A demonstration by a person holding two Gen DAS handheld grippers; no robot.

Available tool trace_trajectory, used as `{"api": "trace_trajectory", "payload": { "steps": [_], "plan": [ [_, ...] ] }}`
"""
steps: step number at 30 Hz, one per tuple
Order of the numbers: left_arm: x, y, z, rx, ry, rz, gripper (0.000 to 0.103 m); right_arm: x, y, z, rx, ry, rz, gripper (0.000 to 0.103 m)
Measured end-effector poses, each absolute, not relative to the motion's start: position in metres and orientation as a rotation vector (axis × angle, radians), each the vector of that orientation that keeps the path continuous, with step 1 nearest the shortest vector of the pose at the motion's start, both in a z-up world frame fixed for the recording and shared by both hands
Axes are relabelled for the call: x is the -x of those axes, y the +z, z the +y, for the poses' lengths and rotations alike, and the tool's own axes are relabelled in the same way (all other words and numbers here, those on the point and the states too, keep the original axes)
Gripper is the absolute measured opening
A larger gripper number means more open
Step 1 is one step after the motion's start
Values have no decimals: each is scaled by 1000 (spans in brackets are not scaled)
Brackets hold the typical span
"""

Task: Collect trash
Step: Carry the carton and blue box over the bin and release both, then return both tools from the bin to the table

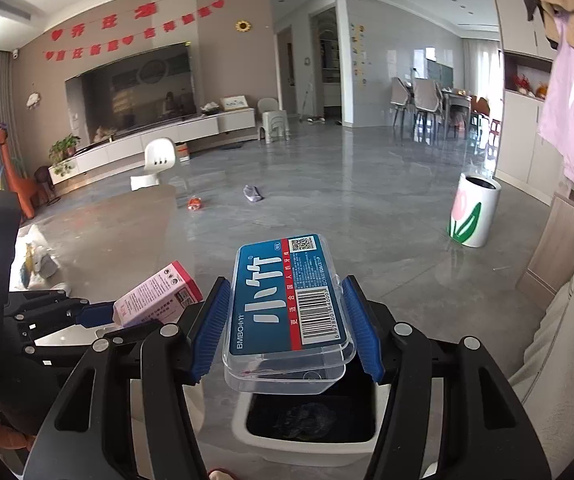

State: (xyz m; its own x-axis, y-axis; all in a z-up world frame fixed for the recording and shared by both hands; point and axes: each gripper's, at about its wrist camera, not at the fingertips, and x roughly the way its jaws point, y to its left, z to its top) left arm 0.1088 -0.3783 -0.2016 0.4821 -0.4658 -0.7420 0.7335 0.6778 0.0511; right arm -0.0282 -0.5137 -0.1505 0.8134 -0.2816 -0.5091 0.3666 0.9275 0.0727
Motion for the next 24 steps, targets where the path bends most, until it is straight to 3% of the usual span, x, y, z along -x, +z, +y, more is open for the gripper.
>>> {"api": "trace_trajectory", "payload": {
  "steps": [12, 13, 15, 24],
  "plan": [
    [-103, -224, -435, -472, -852, 823, 34, 50, -167, -558, -208, -432, 523, 58],
    [-103, -227, -439, -479, -859, 837, 39, 52, -169, -562, -211, -437, 525, 58],
    [-105, -233, -444, -507, -811, 854, 99, 53, -171, -567, -215, -450, 528, 58],
    [-109, -237, -449, -556, -721, 808, 98, 49, -182, -576, -231, -443, 551, 58]
  ]
}}
